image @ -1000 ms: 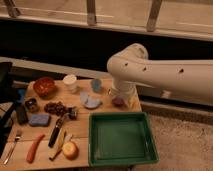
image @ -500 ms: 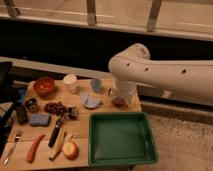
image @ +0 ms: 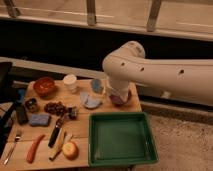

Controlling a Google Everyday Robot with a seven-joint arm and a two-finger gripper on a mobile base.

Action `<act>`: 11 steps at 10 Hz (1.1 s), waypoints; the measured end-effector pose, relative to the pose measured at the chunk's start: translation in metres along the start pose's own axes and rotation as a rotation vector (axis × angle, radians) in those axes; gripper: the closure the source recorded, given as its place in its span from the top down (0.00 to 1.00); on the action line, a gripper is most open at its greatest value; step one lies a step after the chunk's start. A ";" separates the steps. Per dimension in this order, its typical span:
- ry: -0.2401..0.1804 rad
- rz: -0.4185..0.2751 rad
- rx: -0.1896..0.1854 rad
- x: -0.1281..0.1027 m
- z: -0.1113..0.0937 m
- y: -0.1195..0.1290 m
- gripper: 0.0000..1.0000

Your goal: Wipe purple bowl with towel

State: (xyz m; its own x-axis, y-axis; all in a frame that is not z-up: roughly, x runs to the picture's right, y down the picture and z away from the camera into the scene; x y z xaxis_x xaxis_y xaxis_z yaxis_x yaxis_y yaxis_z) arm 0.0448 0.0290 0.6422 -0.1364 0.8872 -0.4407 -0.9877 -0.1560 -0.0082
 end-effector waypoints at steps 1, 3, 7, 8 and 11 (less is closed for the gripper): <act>-0.007 -0.042 -0.027 -0.007 0.007 0.015 0.65; 0.000 -0.038 -0.082 -0.014 0.027 0.022 0.65; 0.016 -0.014 -0.104 -0.014 0.042 0.020 0.65; 0.016 -0.014 -0.101 -0.014 0.042 0.020 0.65; 0.057 -0.011 -0.079 -0.012 0.058 0.021 0.65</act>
State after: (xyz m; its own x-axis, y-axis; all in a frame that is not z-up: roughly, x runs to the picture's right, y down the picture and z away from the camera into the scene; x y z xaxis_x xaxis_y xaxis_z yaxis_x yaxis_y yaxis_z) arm 0.0210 0.0404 0.6991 -0.1185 0.8635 -0.4902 -0.9798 -0.1818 -0.0833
